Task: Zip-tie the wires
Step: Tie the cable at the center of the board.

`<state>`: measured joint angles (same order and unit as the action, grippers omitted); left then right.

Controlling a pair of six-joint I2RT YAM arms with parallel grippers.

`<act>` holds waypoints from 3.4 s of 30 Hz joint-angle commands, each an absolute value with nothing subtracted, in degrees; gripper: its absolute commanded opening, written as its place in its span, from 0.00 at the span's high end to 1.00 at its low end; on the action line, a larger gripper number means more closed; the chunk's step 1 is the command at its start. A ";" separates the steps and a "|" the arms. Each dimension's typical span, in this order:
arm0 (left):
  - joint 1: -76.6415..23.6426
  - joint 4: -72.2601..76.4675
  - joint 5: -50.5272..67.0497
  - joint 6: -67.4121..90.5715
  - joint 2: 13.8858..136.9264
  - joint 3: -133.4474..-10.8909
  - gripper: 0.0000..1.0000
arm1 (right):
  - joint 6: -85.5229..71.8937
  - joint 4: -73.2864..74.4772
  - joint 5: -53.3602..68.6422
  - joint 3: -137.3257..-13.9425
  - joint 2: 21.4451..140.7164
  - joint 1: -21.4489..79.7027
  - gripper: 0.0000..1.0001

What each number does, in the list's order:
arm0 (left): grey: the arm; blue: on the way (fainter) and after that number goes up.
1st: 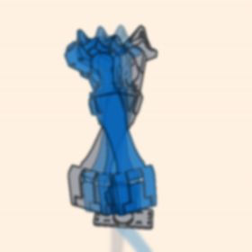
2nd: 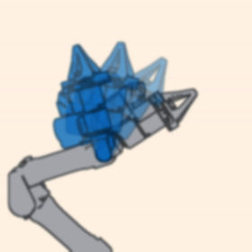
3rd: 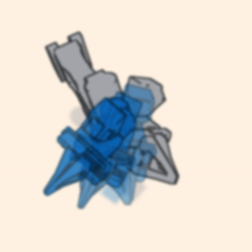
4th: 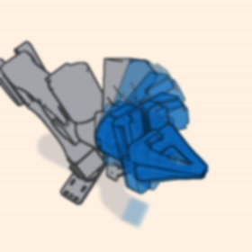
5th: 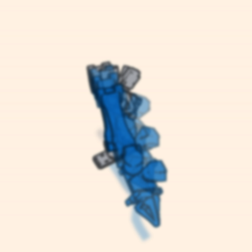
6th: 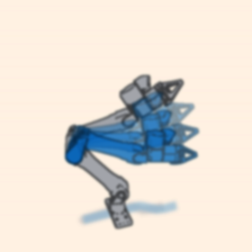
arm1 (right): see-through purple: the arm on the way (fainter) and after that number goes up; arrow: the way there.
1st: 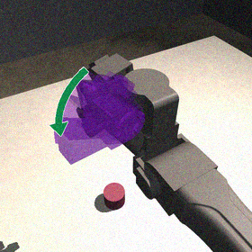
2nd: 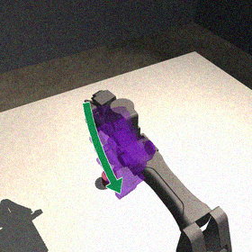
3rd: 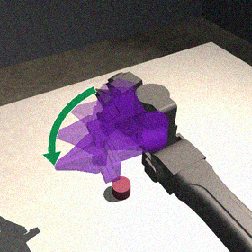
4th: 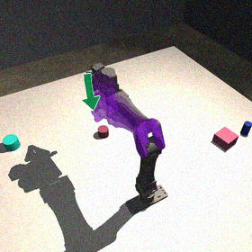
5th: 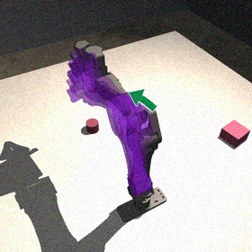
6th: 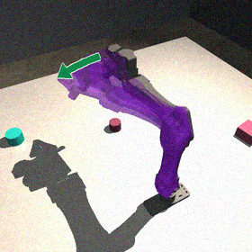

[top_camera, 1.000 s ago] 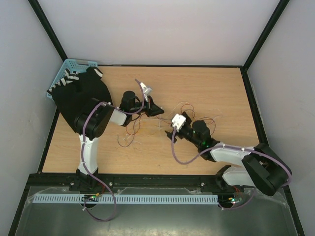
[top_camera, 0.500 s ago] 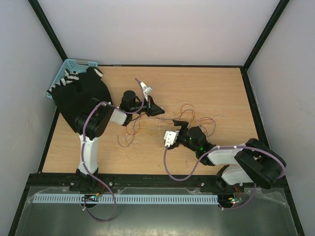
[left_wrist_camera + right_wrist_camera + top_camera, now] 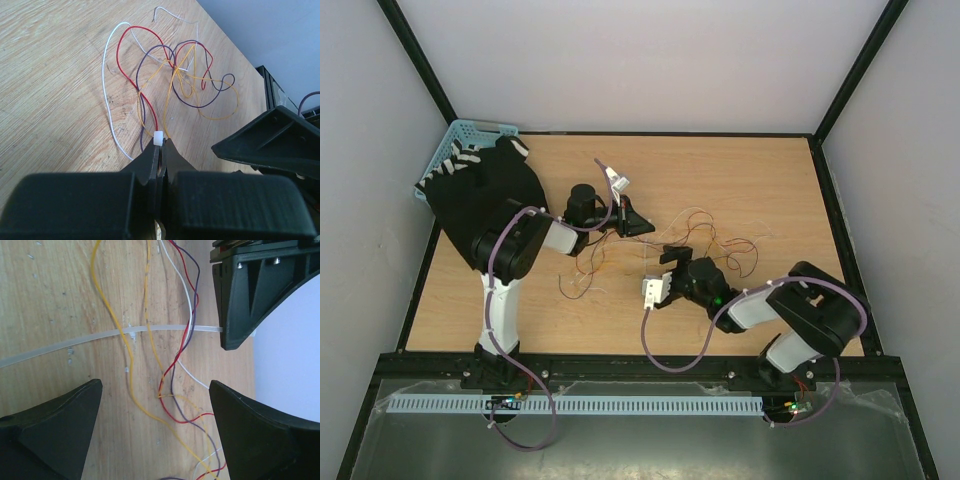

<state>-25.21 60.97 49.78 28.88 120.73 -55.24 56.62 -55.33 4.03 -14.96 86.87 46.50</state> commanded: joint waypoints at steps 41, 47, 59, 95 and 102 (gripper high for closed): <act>-25.71 62.84 54.14 31.62 119.87 -57.83 1.00 | 70.28 -80.41 2.87 -19.25 106.18 51.24 0.01; -25.81 62.84 54.40 32.01 120.27 -58.19 1.00 | 70.86 -82.58 0.65 -18.37 107.39 53.03 0.01; -26.01 62.84 54.51 32.28 120.93 -58.53 1.00 | 71.53 -86.13 -1.91 -17.24 109.33 55.75 0.01; -26.00 62.84 53.70 32.74 121.99 -59.06 1.00 | 68.54 -86.61 -5.35 -14.08 108.19 62.93 0.08; -25.99 62.84 53.79 32.78 121.98 -59.15 1.00 | 67.91 -86.25 -5.98 -13.91 107.63 63.85 0.16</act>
<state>-25.76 60.95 53.32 32.69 121.64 -57.84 69.97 -86.87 -5.61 -14.81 108.31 63.05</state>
